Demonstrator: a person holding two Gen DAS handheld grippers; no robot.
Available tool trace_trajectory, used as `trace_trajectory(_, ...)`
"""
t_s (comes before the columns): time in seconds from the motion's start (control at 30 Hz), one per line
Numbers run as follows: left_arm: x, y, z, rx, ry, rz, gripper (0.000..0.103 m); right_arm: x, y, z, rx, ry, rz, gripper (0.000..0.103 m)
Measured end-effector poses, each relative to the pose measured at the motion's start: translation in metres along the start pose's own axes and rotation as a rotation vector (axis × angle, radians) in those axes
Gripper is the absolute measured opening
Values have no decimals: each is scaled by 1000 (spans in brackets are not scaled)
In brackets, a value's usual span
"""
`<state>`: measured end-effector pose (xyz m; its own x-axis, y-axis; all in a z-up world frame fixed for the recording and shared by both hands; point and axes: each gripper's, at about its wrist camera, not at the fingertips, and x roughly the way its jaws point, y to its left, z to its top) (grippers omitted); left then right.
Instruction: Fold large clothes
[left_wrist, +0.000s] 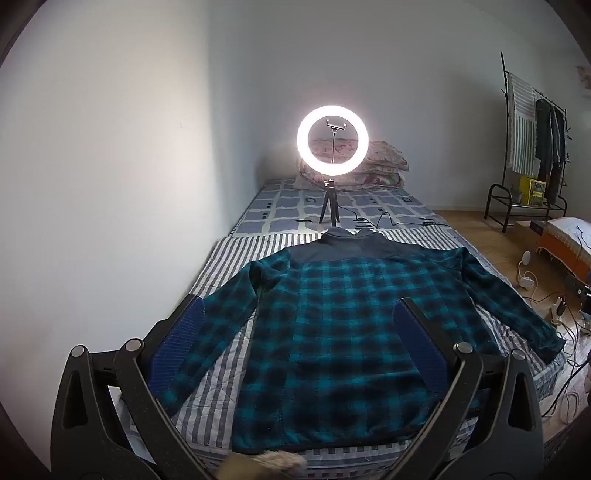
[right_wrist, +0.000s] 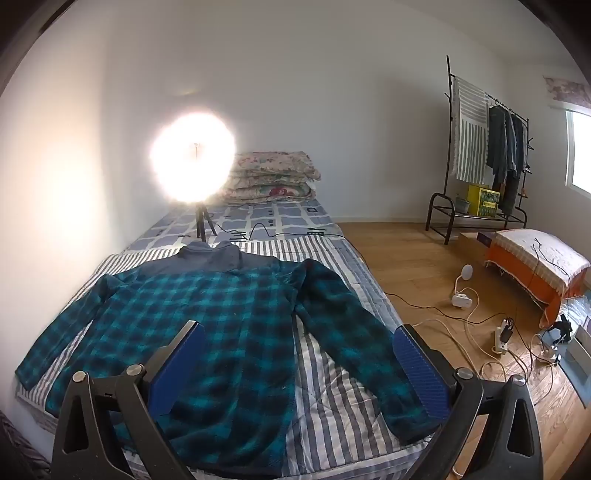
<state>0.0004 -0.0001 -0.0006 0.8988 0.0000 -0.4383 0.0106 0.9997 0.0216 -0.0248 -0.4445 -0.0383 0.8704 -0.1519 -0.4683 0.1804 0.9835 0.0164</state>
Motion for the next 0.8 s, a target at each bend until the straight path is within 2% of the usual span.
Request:
trace_trajectory(0.37,-4,0,-9,6,-18,17,103,0,1,-1,11,3,9,103)
trace_trajectory(0.8,-2,3,2,4,-14,25,103,-1,5,0,15,4,10,103)
